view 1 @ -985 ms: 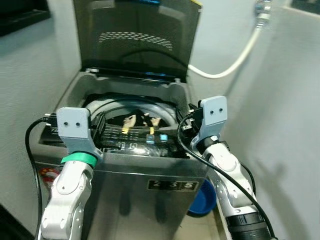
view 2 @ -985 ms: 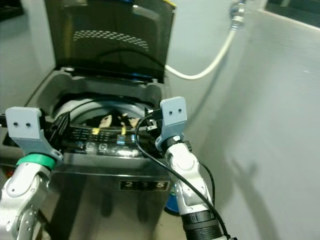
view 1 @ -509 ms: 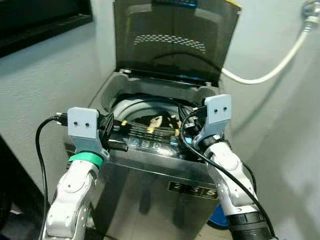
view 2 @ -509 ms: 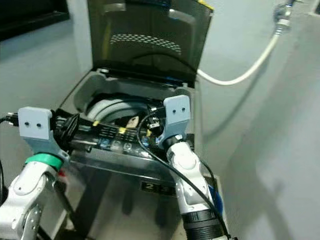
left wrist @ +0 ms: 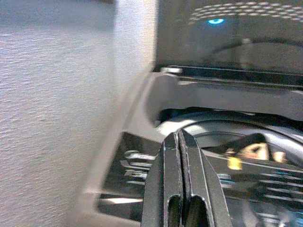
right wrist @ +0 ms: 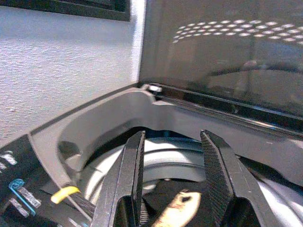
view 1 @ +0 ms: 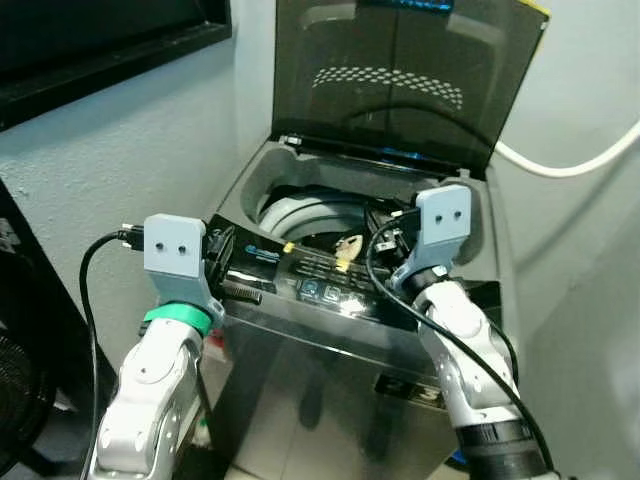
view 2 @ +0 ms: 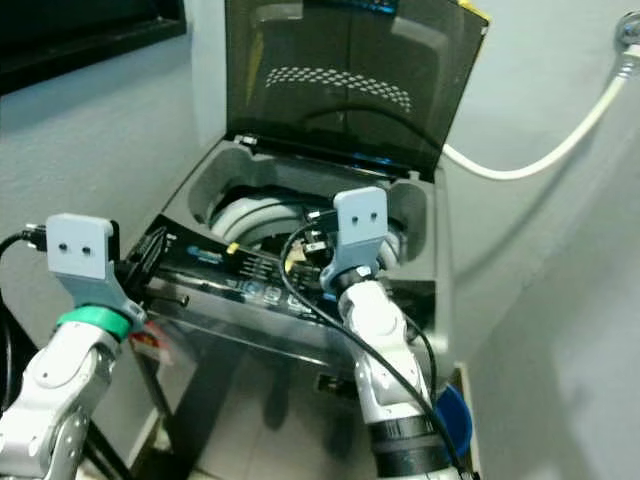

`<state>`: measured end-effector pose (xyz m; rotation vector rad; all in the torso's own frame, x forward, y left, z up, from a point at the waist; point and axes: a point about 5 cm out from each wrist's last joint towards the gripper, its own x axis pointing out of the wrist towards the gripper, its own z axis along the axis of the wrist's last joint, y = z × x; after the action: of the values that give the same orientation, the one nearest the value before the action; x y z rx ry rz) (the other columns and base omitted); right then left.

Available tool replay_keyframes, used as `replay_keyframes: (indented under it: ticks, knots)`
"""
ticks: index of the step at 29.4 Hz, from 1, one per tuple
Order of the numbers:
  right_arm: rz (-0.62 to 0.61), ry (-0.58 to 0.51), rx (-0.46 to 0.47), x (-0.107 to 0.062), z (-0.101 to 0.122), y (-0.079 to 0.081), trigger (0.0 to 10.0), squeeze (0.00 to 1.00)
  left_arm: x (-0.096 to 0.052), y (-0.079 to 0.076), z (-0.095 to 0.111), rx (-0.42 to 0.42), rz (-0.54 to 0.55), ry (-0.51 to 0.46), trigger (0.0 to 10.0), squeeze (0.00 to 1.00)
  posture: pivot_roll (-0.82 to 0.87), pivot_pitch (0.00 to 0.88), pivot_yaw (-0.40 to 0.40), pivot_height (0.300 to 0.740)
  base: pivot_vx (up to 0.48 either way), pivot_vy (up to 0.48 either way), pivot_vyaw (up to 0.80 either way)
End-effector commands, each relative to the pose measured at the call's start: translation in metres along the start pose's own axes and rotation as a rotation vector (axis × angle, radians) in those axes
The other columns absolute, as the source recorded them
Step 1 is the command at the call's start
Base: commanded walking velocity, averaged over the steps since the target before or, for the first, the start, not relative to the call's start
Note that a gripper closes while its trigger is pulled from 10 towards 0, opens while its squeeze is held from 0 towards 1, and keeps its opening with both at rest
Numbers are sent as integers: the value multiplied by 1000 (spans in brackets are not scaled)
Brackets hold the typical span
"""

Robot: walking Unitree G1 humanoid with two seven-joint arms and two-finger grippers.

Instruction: Clothes washing

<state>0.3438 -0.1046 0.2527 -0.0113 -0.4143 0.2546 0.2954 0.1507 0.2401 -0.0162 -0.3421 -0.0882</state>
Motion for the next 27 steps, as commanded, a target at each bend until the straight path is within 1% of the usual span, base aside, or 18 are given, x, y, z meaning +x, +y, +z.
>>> replay_keyframes:
  ticks: [1,3,5,6,7,10,16,20,21,27]
  knots:
    - [-19,-4,18,0,0,-2,10000,0,2,2,-6,-29,29,44,10000,0,-9,9,-12,740,0,0,800]
    - [-29,0,21,0,0,-3,10000,0,2,3,-7,-38,36,62,10000,0,-11,12,-11,740,0,0,800]
    - [-39,9,30,0,-1,-5,10000,0,1,5,-9,-24,54,93,10000,0,-11,12,-11,740,0,0,800]
    - [-39,9,30,0,-1,-5,10000,0,1,5,-9,-24,54,93,10000,0,-11,12,-11,740,0,0,800]
    - [-38,13,40,-1,-2,-5,10000,0,1,5,-10,-5,45,92,10000,0,-13,17,-9,740,0,0,800]
    - [-36,23,52,-2,-3,-5,10000,0,0,3,-10,5,21,87,10000,0,-14,19,-9,740,0,0,800]
    - [-25,35,63,-2,-4,-4,10000,0,1,0,-12,27,8,94,10000,0,-18,26,-6,740,0,0,800]
    - [-26,35,63,-2,-4,-4,10000,0,1,0,-13,27,8,99,10000,0,-18,26,-6,740,0,0,800]
    - [-31,35,63,-3,-4,-4,10000,0,0,-1,-13,11,-4,107,10000,0,-21,28,-3,740,0,0,800]
    - [-41,40,61,-3,-4,-6,10000,0,-1,-6,-13,-12,-52,129,10000,0,-29,33,0,740,0,0,800]
